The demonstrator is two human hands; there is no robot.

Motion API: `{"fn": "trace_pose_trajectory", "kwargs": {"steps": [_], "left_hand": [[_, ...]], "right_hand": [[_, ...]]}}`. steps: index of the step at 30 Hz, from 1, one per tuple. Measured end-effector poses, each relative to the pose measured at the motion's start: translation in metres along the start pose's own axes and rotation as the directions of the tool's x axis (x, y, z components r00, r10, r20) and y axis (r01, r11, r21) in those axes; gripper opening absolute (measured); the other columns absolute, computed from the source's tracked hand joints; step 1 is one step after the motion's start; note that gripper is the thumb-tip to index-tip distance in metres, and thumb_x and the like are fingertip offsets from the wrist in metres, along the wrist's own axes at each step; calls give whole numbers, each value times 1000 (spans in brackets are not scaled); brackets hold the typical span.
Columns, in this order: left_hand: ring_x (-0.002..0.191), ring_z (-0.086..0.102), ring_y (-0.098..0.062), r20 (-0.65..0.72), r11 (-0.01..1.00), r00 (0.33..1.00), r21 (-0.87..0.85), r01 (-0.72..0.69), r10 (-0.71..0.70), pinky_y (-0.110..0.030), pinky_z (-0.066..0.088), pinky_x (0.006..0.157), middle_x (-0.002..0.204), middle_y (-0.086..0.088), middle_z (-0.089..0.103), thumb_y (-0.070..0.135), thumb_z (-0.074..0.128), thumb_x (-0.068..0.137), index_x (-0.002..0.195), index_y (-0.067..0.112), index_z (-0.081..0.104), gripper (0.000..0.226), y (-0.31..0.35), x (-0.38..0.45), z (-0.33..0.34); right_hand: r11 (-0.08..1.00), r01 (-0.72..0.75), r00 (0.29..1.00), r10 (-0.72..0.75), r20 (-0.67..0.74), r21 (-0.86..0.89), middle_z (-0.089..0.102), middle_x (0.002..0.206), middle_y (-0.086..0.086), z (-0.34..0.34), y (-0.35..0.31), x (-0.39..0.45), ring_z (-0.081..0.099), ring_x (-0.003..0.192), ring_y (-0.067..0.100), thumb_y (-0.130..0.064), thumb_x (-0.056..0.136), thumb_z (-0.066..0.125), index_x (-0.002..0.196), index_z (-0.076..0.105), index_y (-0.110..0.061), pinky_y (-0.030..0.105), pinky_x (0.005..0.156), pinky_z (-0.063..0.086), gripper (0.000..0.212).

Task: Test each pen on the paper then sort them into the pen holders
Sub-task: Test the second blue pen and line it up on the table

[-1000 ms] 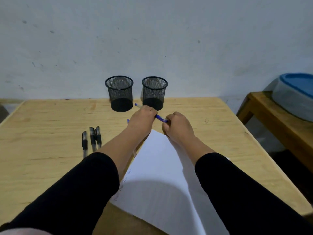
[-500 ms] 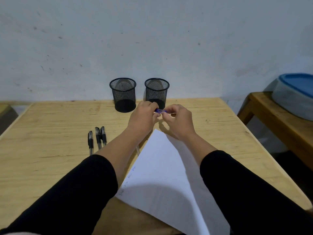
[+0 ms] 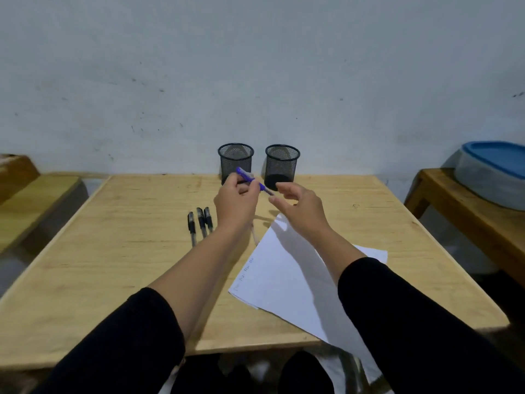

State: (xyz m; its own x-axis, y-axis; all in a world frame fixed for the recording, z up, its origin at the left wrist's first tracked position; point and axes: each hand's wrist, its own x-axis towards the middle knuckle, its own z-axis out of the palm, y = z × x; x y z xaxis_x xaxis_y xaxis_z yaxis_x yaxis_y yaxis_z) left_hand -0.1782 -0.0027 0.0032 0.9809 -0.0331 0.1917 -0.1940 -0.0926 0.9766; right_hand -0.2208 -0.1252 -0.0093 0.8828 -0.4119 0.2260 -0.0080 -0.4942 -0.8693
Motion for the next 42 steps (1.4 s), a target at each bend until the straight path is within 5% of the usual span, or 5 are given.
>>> {"fn": "trace_pose_trajectory", "kwargs": {"steps": [13,16,24,38,42], "left_hand": [[66,54,-5,210,674,884,-580,457,-418,-10,53,63,72,-2,56,10,59,89,76,8,58,13,-6,-7,-63],[72,58,-7,280,675,878,-561,479,-389,-12,54,65,80,-4,60,6,56,90,85,8,59,6,-9,-16,-63],[66,61,-3,295,856,895,-303,419,-334,-7,53,62,79,-3,63,5,54,91,93,6,64,10,-10,-18,-63],[44,60,-1,397,866,849,-211,454,-348,-8,51,53,69,-1,63,1,52,91,80,12,62,18,10,4,-24],[53,53,-4,44,892,901,-131,433,-431,-10,46,51,63,2,63,5,54,91,106,2,63,18,-17,43,-67]], "right_hand": [[838,-167,986,131,104,520,64,71,3,7,-31,-28,57,62,12,-11,77,75,87,71,-8,19,65,52,11],[714,-218,976,151,157,665,63,67,1,16,-34,-34,55,59,10,-8,84,67,86,68,-8,16,60,50,3],[845,-144,977,39,209,514,62,69,6,23,-33,-44,56,58,8,-10,90,59,87,65,-7,15,57,45,7],[831,-35,999,13,43,556,57,65,6,3,-25,-32,53,55,7,-4,90,57,84,62,-8,15,57,44,9],[721,-52,985,150,-82,691,58,55,0,-38,0,-23,51,48,4,-2,91,54,79,59,-8,14,54,44,14]]}}
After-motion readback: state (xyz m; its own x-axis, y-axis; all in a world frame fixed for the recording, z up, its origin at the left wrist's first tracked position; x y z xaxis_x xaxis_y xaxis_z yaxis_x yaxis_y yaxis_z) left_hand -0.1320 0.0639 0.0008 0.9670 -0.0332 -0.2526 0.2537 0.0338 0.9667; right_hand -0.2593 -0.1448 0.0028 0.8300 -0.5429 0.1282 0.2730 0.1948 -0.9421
